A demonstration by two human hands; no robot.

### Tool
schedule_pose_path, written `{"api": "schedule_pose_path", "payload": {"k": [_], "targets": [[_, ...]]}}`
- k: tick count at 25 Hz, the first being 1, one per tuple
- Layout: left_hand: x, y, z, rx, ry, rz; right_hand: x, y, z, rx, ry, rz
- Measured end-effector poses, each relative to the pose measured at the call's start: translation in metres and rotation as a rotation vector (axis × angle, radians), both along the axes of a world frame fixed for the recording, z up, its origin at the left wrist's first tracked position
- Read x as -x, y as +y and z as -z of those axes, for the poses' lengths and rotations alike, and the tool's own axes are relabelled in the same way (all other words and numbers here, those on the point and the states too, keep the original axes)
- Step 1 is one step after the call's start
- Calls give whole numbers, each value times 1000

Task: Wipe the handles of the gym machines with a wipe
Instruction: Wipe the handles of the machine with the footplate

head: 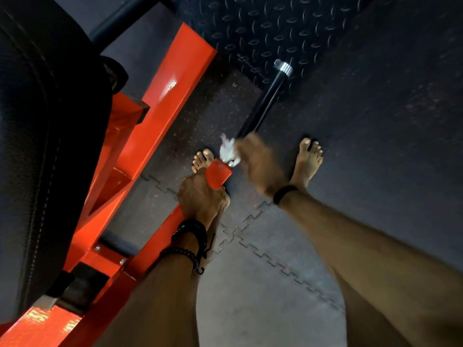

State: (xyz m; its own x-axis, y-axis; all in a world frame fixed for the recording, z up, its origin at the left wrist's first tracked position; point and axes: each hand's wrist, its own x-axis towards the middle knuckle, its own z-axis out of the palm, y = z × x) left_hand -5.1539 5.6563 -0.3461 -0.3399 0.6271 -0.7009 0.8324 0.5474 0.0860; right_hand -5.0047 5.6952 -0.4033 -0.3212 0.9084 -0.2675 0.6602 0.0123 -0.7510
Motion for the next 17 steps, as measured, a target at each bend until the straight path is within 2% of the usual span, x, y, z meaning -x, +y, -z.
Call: {"api": "schedule_pose_path", "payload": {"k": [1,3,6,9,14,17], "targets": [[0,1,1,11,12,16,6,-20,-4,28,20,-39],[0,1,9,33,29,27,0,-10,8,37,11,72],[6,-1,30,67,53,66,-32,69,52,119,-256,349],[12,2,43,99,58,72,-67,123,72,229,-368,498],[20,17,36,127,68,29,-77,93,35,368,-159,416],[-1,29,12,51,50,127,-79,83,5,412,-101,435]]}}
